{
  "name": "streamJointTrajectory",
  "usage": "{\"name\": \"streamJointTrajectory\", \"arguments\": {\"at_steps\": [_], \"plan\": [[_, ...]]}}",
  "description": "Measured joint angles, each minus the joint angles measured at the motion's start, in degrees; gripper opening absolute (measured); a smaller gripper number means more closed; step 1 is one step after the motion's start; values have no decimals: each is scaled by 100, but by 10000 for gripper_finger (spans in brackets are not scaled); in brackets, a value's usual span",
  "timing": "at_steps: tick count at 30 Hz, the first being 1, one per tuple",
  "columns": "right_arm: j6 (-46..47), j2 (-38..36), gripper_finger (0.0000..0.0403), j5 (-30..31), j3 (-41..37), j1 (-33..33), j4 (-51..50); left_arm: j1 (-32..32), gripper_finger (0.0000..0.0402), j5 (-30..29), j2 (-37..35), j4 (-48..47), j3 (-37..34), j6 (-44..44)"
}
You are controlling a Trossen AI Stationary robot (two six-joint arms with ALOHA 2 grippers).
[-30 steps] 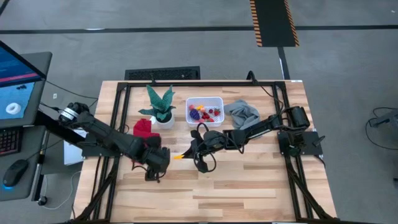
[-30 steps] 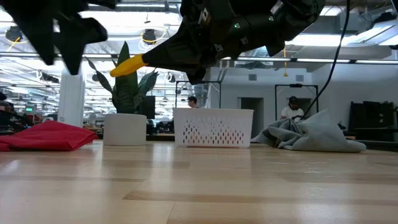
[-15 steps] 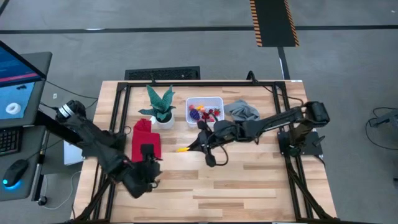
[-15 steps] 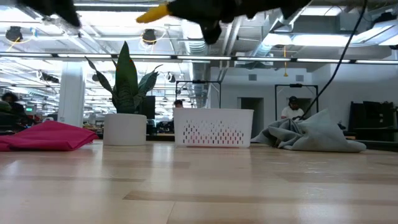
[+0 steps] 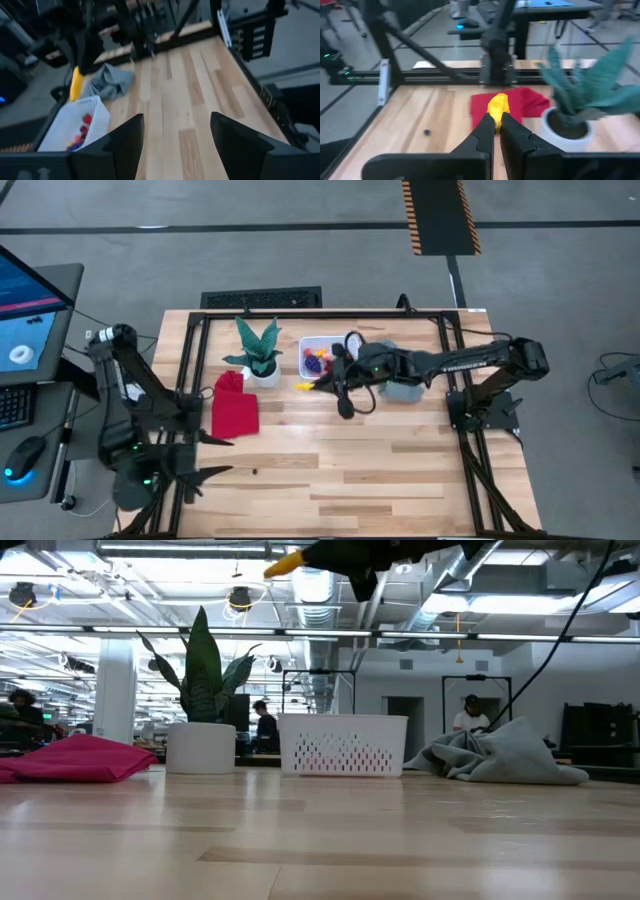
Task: Pick and placing Produce into tupperware
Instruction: Put the yellow corn into the white bin
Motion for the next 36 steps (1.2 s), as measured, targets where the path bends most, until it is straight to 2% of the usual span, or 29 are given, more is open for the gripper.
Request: {"name": "streamJointTrajectory", "arguments": {"at_steps": [4, 9, 21, 26, 30, 36], "plan": [[-5, -170, 43, -1, -1, -352, -231, -530, 221, -665, -72, -12, 0, -11], [-2, -383, 43, -19, -3, -915, -480, -849, 221, -943, -73, 8, 0, 41], [766, -378, 43, -477, -5, -2297, -1969, -914, 221, -720, -73, -47, 0, -128], [997, -282, 43, -490, -17, -2389, -2536, -912, 221, -698, -73, -46, 0, -141], [1260, -71, 43, -782, 14, -2392, -2529, -901, 221, -694, -73, -41, 0, -198], [1518, 483, 43, -795, -3, -2529, -2588, -864, 221, -628, -61, -35, 0, -285]]}}
